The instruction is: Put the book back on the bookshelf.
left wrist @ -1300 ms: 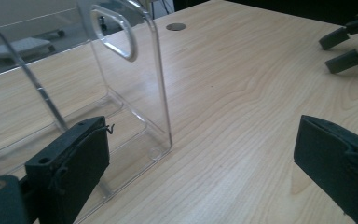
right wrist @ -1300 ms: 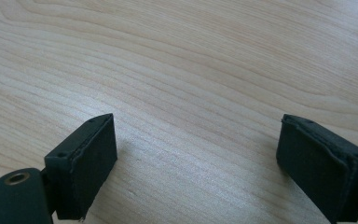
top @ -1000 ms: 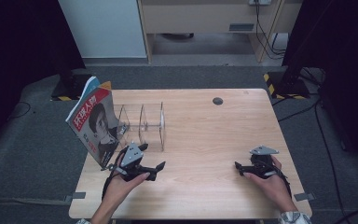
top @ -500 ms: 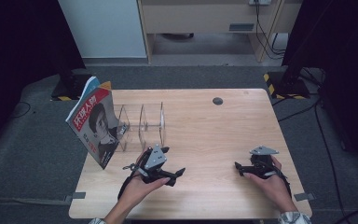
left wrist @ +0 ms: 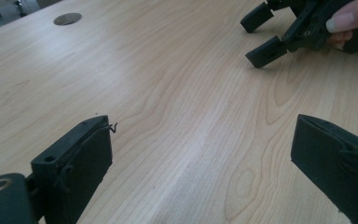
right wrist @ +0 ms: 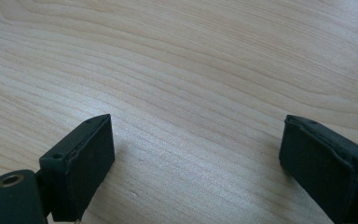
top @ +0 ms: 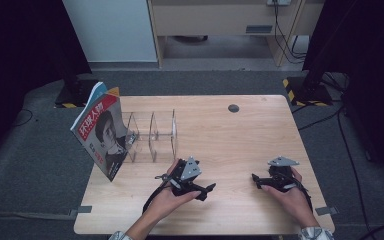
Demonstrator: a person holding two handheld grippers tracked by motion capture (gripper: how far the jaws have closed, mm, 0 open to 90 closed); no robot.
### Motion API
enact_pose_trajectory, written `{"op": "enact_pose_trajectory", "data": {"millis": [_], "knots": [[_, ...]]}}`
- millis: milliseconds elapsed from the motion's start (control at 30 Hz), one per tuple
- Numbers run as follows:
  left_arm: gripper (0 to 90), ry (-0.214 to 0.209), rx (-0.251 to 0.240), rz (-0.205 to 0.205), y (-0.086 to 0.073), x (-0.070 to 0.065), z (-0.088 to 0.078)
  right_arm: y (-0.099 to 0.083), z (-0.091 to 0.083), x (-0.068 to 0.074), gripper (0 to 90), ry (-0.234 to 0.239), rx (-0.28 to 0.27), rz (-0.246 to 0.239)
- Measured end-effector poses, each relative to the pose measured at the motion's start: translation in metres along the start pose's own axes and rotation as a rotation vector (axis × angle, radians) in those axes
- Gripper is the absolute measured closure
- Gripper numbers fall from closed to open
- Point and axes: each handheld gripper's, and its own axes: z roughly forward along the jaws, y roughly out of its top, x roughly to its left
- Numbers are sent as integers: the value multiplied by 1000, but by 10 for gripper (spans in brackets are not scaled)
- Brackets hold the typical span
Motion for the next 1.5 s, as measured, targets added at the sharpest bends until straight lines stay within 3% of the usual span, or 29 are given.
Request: {"op": "enact_pose_trajectory", "data": {"millis": [167,400,533,700,900,1100,1267,1500], "knots": [[44,-10,20,-8,1,-3,10,0,0,0,107,0,0,0],[47,-45,43,-61,4,-6,28,0,0,0,106,0,0,-1],[47,-44,59,-68,6,-5,37,0,0,0,106,0,0,-1],[58,-52,81,-125,6,-1,48,0,0,0,103,1,1,-3],[58,-54,109,-126,5,-1,58,0,0,0,100,4,2,-4],[58,-38,128,-120,4,0,66,0,0,1,100,3,2,-3],[64,-8,134,-150,2,7,73,0,0,0,98,4,2,-7],[64,18,161,-154,-2,11,77,0,0,0,97,4,2,-8]]}}
